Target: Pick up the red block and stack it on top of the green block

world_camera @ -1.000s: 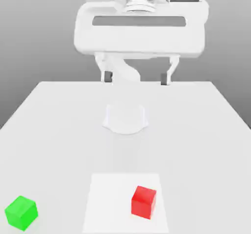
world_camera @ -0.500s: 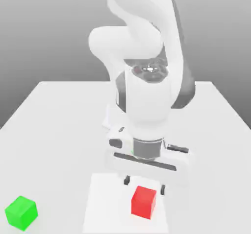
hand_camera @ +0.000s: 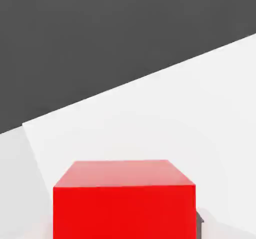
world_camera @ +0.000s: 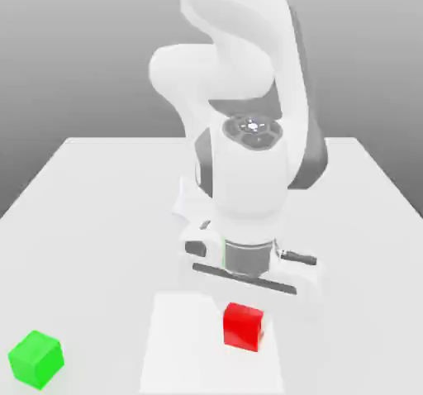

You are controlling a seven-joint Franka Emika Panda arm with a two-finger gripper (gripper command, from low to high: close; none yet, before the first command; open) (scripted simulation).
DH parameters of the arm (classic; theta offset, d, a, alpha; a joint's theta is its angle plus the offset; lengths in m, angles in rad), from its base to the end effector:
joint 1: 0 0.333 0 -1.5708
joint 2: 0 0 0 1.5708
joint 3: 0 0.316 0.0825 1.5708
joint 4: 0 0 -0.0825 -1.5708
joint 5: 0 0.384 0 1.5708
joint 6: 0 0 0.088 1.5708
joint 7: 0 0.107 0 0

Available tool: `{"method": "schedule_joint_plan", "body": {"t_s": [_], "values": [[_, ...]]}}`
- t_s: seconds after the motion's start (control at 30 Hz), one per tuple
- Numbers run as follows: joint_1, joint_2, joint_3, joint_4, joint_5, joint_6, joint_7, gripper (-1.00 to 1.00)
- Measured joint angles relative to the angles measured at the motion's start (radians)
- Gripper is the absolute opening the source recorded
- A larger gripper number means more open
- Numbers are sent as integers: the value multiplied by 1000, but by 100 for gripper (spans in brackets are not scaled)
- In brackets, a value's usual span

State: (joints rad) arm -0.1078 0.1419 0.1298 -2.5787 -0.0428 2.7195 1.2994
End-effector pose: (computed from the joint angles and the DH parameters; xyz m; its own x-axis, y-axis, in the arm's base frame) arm 0.4464 0.0130 0.2109 0.3251 -0.9457 -0.0006 -0.9457 -0.3251 -0.0006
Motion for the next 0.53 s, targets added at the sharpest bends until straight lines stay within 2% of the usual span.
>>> {"method": "schedule_joint_plan", "body": {"t_s": [0.27,0.4,0.43,0.53], "values": [[-202,45,-193,171,71,-126,7,-100],[-280,187,-235,245,119,-59,-5,-100],[-286,212,-234,250,126,-39,-9,100],[-286,212,-234,250,126,-39,-9,100]]}}
